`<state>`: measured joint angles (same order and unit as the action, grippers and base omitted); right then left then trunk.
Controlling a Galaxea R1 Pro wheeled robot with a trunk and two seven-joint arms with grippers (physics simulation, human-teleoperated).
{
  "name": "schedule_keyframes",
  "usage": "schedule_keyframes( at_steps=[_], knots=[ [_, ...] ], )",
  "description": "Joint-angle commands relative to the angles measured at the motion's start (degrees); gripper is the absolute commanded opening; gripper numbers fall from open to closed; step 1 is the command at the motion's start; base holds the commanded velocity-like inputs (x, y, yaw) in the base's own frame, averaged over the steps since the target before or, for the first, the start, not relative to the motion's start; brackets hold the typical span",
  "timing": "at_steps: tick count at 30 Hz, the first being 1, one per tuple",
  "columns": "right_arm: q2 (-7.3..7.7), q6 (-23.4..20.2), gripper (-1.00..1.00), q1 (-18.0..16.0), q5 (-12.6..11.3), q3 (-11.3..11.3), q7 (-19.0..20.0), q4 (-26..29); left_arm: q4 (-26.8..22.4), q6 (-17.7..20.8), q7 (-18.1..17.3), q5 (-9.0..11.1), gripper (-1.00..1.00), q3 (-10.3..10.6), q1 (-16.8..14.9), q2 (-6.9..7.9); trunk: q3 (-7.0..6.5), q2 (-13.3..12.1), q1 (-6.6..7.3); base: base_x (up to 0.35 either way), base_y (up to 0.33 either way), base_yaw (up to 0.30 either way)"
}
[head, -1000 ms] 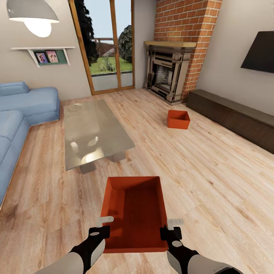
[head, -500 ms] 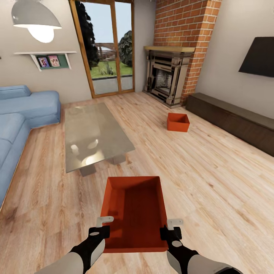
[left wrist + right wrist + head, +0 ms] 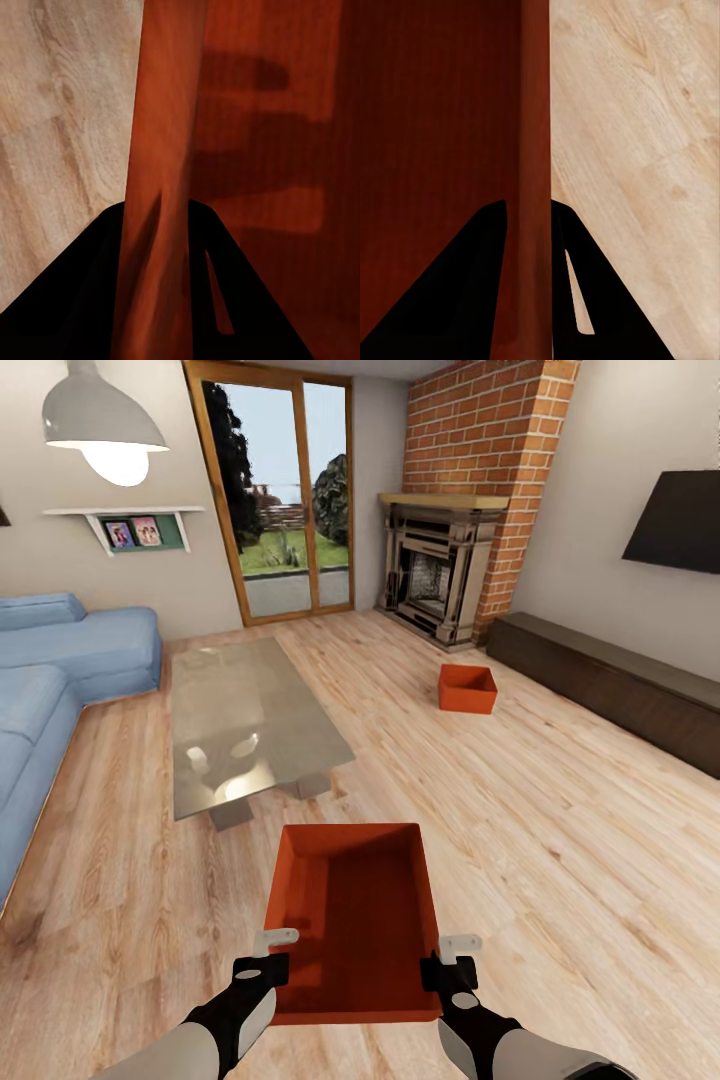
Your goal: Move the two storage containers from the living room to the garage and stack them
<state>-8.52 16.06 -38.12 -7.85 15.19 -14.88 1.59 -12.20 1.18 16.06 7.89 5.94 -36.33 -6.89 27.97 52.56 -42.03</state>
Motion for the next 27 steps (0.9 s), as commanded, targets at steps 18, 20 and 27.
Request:
schedule_keyframes(
  at_steps=[18,20,27],
  knots=[
    [0.17,0.5,-1.00,0.0,-1.4,0.7,-0.1,-0.1,0.0,0.1,0.7,-0.1,-1.00,-0.8,-0.1,0.21,-1.62,0.0,0.00,0.000,0.000,0.000],
    [0.17,0.5,-1.00,0.0,-1.4,0.7,-0.1,-0.1,0.0,0.2,0.7,-0.1,-1.00,-0.8,-0.1,0.21,-1.81,0.0,0.00,0.000,0.000,0.000],
    [0.17,0.5,-1.00,0.0,-1.4,0.7,-0.1,-0.1,0.0,0.2,0.7,-0.1,-1.00,-0.8,-0.1,0.21,-2.46,0.0,0.00,0.000,0.000,0.000]
  ],
)
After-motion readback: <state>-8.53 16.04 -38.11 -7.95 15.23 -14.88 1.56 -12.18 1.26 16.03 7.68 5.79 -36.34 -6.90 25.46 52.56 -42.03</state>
